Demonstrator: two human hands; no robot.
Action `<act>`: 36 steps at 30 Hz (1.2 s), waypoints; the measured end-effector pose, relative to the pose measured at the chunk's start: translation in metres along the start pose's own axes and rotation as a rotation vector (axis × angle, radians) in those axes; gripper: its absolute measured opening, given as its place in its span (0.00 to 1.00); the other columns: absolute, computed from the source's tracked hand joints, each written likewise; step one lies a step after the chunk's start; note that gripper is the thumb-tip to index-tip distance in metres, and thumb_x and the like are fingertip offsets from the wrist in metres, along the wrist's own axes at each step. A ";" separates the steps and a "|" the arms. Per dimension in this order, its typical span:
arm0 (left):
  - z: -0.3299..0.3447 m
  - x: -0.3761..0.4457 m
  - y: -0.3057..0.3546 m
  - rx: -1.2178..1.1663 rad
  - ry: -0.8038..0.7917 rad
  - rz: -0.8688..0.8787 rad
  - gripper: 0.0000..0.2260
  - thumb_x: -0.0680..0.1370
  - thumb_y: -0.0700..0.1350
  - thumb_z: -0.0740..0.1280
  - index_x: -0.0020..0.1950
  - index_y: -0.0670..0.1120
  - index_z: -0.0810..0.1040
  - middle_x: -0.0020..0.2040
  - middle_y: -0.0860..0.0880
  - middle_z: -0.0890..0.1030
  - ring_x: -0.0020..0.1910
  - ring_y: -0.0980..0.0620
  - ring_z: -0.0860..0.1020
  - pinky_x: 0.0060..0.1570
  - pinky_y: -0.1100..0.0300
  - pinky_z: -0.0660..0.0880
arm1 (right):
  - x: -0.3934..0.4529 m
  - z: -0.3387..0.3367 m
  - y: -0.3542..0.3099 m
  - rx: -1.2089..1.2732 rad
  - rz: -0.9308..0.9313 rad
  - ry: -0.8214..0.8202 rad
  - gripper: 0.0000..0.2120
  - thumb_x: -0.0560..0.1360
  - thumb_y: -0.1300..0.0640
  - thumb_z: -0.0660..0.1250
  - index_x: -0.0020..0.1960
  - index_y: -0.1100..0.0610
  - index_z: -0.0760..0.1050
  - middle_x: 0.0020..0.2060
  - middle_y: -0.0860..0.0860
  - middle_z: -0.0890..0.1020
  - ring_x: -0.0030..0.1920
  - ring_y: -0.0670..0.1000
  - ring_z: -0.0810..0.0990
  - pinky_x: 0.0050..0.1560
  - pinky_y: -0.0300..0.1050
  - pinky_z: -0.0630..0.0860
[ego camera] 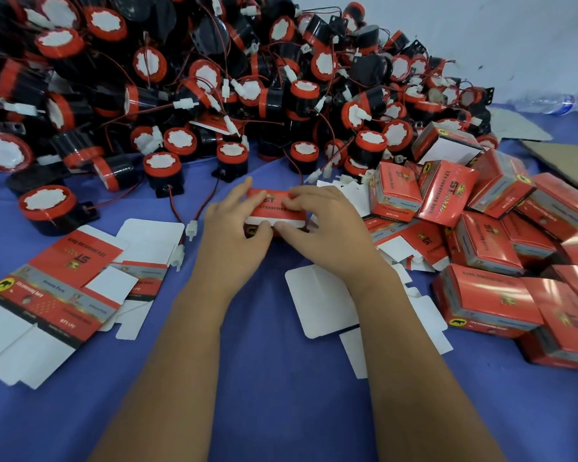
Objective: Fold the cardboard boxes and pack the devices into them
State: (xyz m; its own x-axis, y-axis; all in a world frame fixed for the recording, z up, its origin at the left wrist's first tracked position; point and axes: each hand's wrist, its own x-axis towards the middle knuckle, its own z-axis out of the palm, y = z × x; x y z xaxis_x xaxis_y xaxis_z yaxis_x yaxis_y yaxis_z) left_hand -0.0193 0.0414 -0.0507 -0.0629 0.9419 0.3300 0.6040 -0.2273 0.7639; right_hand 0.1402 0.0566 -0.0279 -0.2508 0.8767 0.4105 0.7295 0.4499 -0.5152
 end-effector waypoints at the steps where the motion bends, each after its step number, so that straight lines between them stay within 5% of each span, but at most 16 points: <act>1: 0.001 0.001 -0.001 0.034 0.001 0.024 0.21 0.80 0.38 0.66 0.73 0.45 0.73 0.77 0.52 0.65 0.74 0.52 0.61 0.71 0.64 0.56 | 0.000 0.001 0.001 0.011 0.009 0.011 0.17 0.72 0.54 0.74 0.59 0.60 0.82 0.61 0.53 0.81 0.62 0.54 0.75 0.63 0.43 0.68; 6: 0.002 0.003 -0.005 -0.045 0.004 0.048 0.20 0.80 0.35 0.66 0.72 0.44 0.73 0.73 0.50 0.71 0.70 0.58 0.66 0.60 0.83 0.58 | 0.005 0.007 0.006 -0.064 0.032 0.033 0.19 0.72 0.56 0.74 0.62 0.57 0.80 0.61 0.54 0.81 0.63 0.55 0.74 0.67 0.48 0.67; 15: 0.001 0.003 0.000 -0.133 0.085 0.040 0.15 0.80 0.35 0.66 0.64 0.48 0.79 0.64 0.59 0.74 0.61 0.66 0.69 0.61 0.77 0.64 | -0.001 0.011 0.001 -0.050 -0.015 0.172 0.19 0.73 0.55 0.73 0.63 0.55 0.79 0.49 0.54 0.84 0.52 0.57 0.78 0.55 0.52 0.74; 20: 0.000 0.002 0.004 -0.226 0.139 0.010 0.13 0.80 0.37 0.67 0.59 0.53 0.79 0.58 0.61 0.77 0.62 0.58 0.74 0.61 0.66 0.73 | 0.001 0.012 -0.001 -0.005 0.012 0.174 0.16 0.76 0.53 0.70 0.63 0.52 0.79 0.49 0.53 0.83 0.52 0.54 0.76 0.53 0.51 0.74; 24: -0.001 0.002 0.005 -0.254 0.152 0.008 0.14 0.79 0.35 0.68 0.54 0.55 0.80 0.58 0.62 0.77 0.64 0.59 0.75 0.62 0.60 0.74 | 0.001 0.014 -0.002 0.037 0.022 0.206 0.08 0.74 0.55 0.72 0.53 0.51 0.82 0.42 0.51 0.82 0.47 0.52 0.76 0.48 0.52 0.75; 28: -0.001 0.001 0.004 -0.226 0.149 0.019 0.13 0.77 0.36 0.69 0.55 0.53 0.81 0.59 0.62 0.77 0.64 0.61 0.73 0.66 0.54 0.73 | 0.000 0.015 -0.001 0.071 0.037 0.185 0.07 0.73 0.56 0.73 0.51 0.54 0.82 0.50 0.53 0.84 0.53 0.54 0.77 0.53 0.51 0.76; 32: 0.002 -0.002 0.001 0.048 0.189 0.084 0.14 0.73 0.39 0.74 0.58 0.49 0.82 0.67 0.49 0.74 0.69 0.48 0.68 0.66 0.66 0.60 | 0.003 0.014 0.002 0.019 -0.015 0.236 0.08 0.71 0.60 0.76 0.49 0.61 0.84 0.49 0.56 0.80 0.52 0.57 0.76 0.52 0.49 0.75; 36: 0.006 -0.003 0.003 0.200 0.212 0.154 0.18 0.71 0.36 0.74 0.61 0.46 0.82 0.63 0.45 0.74 0.64 0.43 0.67 0.60 0.71 0.57 | 0.005 0.014 0.000 0.023 -0.013 0.257 0.05 0.72 0.62 0.74 0.46 0.64 0.83 0.43 0.58 0.78 0.46 0.58 0.76 0.46 0.54 0.76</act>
State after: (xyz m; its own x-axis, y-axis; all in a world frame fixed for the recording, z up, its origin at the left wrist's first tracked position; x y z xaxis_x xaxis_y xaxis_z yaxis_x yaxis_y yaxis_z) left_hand -0.0129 0.0398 -0.0528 -0.1097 0.8230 0.5573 0.7620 -0.2904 0.5788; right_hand 0.1304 0.0638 -0.0361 -0.0876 0.8001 0.5935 0.7119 0.4670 -0.5245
